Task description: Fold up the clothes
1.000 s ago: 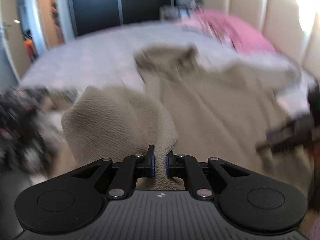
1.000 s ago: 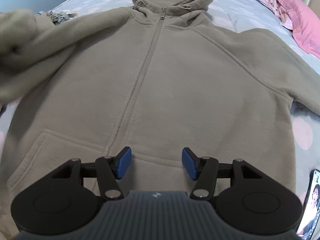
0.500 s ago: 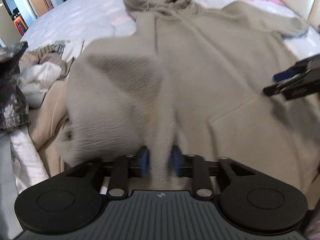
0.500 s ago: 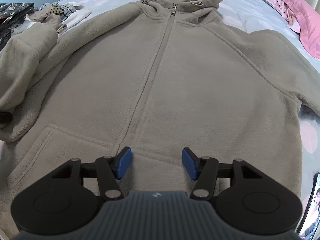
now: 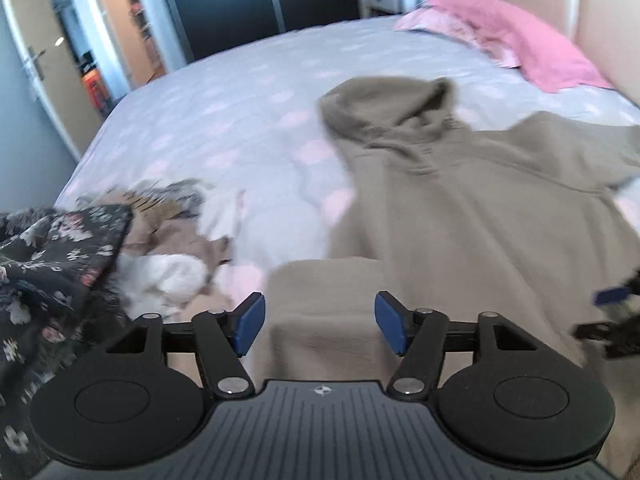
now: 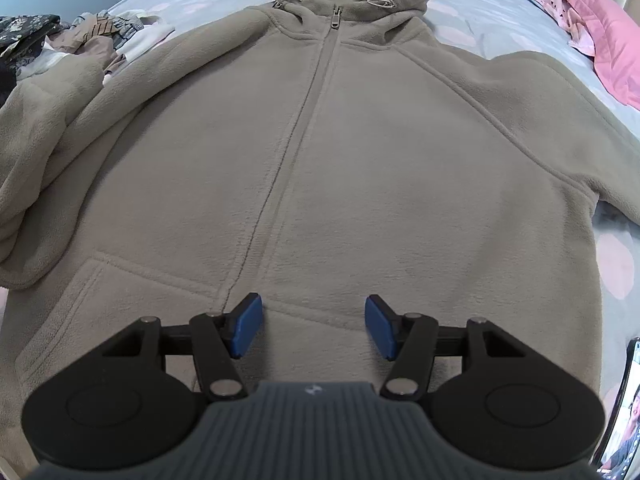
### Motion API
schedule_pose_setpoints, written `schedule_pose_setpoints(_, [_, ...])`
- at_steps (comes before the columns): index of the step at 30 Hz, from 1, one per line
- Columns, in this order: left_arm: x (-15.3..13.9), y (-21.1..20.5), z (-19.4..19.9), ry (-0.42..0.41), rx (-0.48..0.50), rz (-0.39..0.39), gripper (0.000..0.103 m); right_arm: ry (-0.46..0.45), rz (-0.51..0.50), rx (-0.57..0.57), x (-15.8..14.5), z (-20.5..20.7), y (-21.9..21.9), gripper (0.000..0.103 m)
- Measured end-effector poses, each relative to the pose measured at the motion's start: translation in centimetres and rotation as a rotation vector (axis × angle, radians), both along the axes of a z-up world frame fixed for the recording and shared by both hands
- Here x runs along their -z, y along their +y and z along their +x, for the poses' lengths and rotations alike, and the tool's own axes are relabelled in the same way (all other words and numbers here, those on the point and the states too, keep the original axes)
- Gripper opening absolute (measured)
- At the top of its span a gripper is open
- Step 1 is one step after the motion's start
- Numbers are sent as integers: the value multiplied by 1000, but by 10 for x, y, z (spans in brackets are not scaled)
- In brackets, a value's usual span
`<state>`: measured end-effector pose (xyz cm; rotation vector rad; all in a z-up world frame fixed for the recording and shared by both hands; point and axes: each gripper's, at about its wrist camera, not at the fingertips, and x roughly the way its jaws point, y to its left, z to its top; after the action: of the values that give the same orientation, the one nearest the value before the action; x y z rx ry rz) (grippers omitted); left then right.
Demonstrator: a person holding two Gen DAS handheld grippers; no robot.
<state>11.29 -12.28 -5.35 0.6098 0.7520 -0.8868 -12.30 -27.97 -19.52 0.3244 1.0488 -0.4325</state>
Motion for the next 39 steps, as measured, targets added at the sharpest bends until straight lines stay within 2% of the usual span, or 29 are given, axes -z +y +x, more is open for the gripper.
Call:
schedule_pose_setpoints(2, [13,-4,23,65,-46,33,60,-1,5,5,1,-1,-2,60])
schedule_pose_setpoints(4, [32,-4,43,195,-94,54,60,-3,12,9,2,-2,-5,61])
schedule_pose_setpoints(6, [48,0,57,347,-157,35,56,-4,11,10,2,-1,-6,61])
schedule_pose_setpoints(7, [53,4,60,392,-184,15,49,-4,9,10,2,-1,-6,61])
schedule_pose_setpoints(8, [55,8,60,406,-198,-5,32,-5,8,10,1,-1,-6,61])
schedule_pose_setpoints(11, [36,17,51,352,-180,-62,13,-11,2,7,0,1,-6,61])
schedule_pose_setpoints(14, [-8,35,41,278,-181,-200,9,-16,3,-3,-1,3,-4,61])
schedule_pose_setpoints(19, [-91,71,24,-41,-214,-350,8,-12,10,-19,-1,6,1,61])
schedule_pose_setpoints(22, [-141,99,30,-190,-273,-425,8,-12,6,-33,-1,8,6,61])
schedule_pose_setpoints(25, [-182,122,47,-297,-326,-445,8,-19,1,-36,-3,7,8,61])
schedule_pose_setpoints(28, [-207,132,70,-370,-380,-405,9,-18,1,-34,-2,5,9,61])
schedule_pose_setpoints(31, [-212,129,94,-409,-387,-347,9,-11,6,-33,-1,5,9,61])
schedule_pose_setpoints(33, [-205,125,106,-389,-365,-332,9,-8,5,-31,0,6,9,61])
schedule_pose_setpoints(35, [-192,125,117,-355,-381,-317,9,-9,1,-28,-1,6,9,61])
schedule_pose_setpoints(39, [-153,128,137,-308,-473,-240,9,-21,-6,-28,-4,5,8,61])
